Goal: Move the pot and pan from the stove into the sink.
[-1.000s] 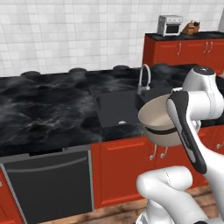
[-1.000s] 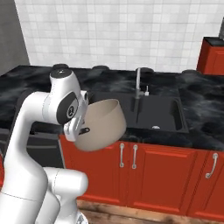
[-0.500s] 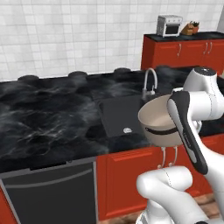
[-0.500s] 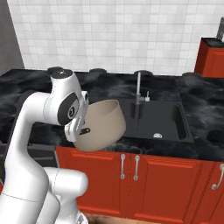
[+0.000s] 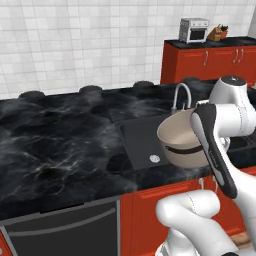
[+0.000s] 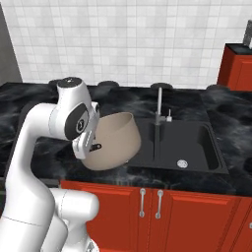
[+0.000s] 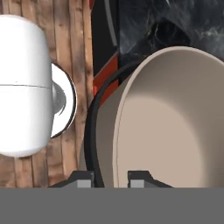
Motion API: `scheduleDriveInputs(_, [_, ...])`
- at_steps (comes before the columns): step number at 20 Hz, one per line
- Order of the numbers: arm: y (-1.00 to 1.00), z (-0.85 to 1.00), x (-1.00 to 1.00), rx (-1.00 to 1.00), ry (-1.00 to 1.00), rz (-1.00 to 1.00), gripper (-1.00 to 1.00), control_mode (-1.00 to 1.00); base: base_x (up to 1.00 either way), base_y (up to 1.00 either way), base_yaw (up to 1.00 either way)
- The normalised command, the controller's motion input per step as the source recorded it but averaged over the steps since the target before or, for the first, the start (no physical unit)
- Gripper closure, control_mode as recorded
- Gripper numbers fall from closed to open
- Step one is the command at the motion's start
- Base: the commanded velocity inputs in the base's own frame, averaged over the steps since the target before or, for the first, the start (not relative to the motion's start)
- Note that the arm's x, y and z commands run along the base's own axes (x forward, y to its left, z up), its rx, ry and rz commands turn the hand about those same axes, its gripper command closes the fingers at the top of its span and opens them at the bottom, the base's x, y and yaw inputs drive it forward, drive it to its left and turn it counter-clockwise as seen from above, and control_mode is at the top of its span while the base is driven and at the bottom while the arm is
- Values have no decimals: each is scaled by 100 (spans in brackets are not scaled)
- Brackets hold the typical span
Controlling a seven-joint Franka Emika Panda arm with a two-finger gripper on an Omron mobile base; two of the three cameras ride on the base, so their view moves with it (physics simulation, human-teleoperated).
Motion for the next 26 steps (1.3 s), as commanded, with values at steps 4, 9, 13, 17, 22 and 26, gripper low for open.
scheduleDriveInputs(4, [2,0,2,0,0,0,100,-100,0,0,0])
scheduleDriveInputs(9, [6,0,36,0,0,0,100,-100,0,0,0])
scheduleDriveInputs(13, [11,-3,58,2,0,0,100,-100,0,0,0])
scheduleDriveInputs(17, [3,-12,58,3,0,0,100,-100,0,0,0])
scheduleDriveInputs(22, [0,-17,52,4,0,1,100,-100,0,0,0])
scheduleDriveInputs(26, [0,-22,64,3,0,2,100,-100,0,0,0])
